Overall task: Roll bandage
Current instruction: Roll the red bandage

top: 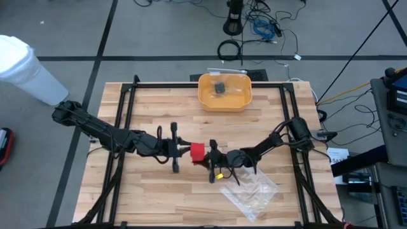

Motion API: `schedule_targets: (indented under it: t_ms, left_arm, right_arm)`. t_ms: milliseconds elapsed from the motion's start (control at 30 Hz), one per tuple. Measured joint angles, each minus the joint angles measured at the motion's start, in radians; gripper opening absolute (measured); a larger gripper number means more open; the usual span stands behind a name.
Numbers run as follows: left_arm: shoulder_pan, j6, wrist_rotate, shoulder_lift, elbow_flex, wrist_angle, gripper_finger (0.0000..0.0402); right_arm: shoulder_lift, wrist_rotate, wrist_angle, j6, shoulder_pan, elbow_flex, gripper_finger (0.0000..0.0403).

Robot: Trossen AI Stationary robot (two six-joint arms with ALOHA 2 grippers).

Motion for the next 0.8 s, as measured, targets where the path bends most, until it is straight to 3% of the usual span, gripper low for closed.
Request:
schedule_targets:
  t_ms: [233, 400, 567, 800]
  left_arm:
    - [-0.001, -0.097, 0.145, 0.0, 0.0, -0.04, 0.0016]
    - [-0.006, -0.08, 0.269, 0.0, 0.0, -0.126, 0.0016]
    - [-0.006, -0.076, 0.295, 0.0, 0.0, -0.209, 0.0016]
    - [-0.004, -0.077, 0.349, 0.0, 0.0, -0.258, 0.0016]
  right_arm:
    - [-0.005, 0.204, 0.027, -0.209, -0.059, 0.0, 0.0]
    - [-0.015, 0.301, 0.098, -0.407, -0.09, 0.0, 0.0]
    - [-0.087, 0.398, 0.107, -0.642, -0.079, 0.0, 0.0]
    - [-0.207, 0.414, 0.114, -0.938, -0.036, 0.0, 0.0]
